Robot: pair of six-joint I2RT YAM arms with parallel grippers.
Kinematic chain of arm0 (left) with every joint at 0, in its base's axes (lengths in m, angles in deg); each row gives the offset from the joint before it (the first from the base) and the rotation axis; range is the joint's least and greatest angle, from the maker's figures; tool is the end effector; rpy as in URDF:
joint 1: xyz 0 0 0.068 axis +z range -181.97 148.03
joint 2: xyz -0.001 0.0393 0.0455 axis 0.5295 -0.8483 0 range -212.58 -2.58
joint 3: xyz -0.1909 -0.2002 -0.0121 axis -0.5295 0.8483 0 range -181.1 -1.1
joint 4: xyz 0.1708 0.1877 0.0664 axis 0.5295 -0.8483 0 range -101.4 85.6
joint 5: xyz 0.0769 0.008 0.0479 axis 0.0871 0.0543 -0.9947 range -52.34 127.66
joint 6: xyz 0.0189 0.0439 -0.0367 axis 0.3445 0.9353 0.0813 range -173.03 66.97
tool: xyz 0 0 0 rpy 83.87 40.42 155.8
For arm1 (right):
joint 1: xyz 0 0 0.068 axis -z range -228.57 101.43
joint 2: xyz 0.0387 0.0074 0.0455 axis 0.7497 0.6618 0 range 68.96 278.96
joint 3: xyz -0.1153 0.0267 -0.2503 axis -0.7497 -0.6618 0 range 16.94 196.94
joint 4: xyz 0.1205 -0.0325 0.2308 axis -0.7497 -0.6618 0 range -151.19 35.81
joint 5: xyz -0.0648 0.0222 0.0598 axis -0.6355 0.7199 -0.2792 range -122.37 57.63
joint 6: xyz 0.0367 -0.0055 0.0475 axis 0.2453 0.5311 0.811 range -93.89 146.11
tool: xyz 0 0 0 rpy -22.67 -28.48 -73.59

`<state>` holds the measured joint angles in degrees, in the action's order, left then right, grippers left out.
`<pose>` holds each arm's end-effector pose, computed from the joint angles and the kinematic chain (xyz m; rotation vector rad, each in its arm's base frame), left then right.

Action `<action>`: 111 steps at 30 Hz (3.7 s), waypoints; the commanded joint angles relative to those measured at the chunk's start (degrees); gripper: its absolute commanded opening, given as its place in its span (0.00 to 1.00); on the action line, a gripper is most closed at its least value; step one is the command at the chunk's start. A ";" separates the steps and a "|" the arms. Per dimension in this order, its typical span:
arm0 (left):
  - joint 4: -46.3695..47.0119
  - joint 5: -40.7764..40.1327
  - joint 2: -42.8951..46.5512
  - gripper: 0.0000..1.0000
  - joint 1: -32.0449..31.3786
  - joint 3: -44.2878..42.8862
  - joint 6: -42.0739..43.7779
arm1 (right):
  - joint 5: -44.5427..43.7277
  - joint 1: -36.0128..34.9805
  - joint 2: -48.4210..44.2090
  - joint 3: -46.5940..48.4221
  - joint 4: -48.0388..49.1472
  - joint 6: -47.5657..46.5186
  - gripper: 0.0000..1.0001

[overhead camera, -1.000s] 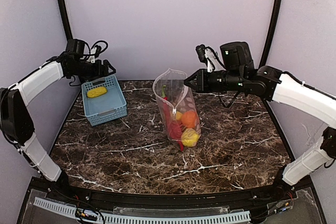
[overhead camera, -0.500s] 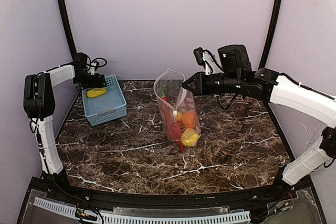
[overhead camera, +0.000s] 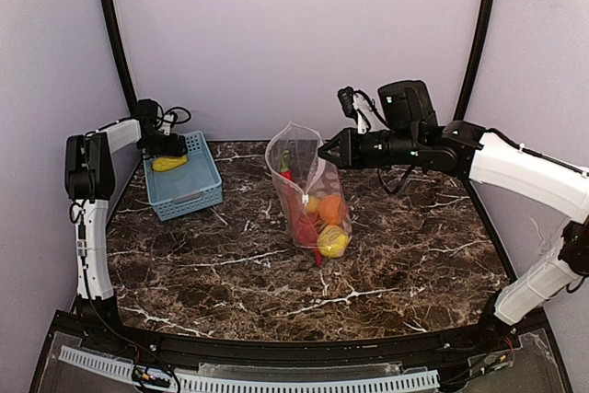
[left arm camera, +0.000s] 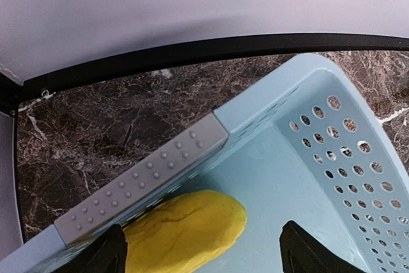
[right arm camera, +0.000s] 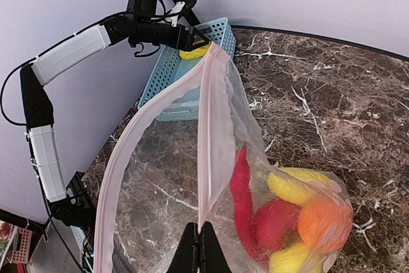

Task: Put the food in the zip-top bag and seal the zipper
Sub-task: Move the fake fruit to the bin, then pick up the fake fruit from the bin.

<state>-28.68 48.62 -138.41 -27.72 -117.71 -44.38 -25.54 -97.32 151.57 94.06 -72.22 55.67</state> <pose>0.5489 0.0323 0.1951 0.1839 2.3078 -0.1088 0.2232 0.2627 0.3683 -0.4353 2.0757 0.9751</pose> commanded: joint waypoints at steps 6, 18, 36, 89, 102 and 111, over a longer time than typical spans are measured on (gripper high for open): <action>-5.62 1.78 -0.65 0.83 0.50 -1.00 -1.17 | 0.68 -0.03 1.15 0.18 0.42 1.12 0.00; -8.60 4.13 7.03 0.83 -3.69 6.27 -6.41 | 1.69 -0.03 -2.71 -3.80 3.14 1.75 0.00; -5.99 1.52 13.20 0.85 -2.42 12.84 -4.79 | 1.41 -0.03 -5.46 -5.93 3.61 2.07 0.00; -16.86 -5.52 6.92 0.57 -6.32 9.31 -11.69 | 2.94 -0.29 -3.00 -4.71 5.03 2.44 0.00; -15.81 -5.06 10.09 0.47 -6.27 10.20 -10.86 | 3.25 -0.30 -2.64 -4.52 5.15 2.57 0.00; -3.19 -0.51 28.53 0.45 -7.53 20.79 -11.68 | 3.18 -0.29 -2.70 -4.39 5.15 2.49 0.00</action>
<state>-39.69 44.73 -124.53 -34.13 -101.78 -56.01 -22.28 -97.32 148.66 88.91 -68.92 57.99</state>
